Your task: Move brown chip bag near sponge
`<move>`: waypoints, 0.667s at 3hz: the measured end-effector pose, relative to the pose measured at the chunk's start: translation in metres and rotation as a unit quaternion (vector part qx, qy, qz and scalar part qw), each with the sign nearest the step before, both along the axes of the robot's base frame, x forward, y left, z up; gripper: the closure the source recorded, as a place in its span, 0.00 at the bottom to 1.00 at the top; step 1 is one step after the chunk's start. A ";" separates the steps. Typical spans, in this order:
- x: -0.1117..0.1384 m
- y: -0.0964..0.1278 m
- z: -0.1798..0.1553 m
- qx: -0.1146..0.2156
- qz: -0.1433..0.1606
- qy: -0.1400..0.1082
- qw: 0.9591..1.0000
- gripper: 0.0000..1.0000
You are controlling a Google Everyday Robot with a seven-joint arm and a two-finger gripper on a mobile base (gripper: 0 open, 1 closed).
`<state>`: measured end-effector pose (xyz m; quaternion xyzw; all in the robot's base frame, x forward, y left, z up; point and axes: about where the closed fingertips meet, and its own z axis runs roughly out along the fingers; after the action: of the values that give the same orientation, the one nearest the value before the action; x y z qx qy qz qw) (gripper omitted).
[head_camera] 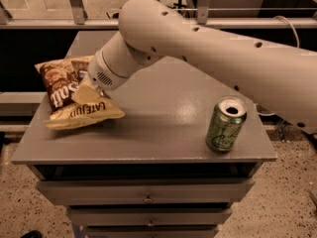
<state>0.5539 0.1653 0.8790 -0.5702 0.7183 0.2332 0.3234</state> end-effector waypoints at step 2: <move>0.012 -0.020 0.037 -0.024 -0.020 -0.043 0.999 1.00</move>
Offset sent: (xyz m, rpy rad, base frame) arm 0.0370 -0.0500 0.0933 -0.1240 -0.2081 -0.0782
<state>0.5662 0.1449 0.9157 -0.5730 0.7202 0.1850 0.3446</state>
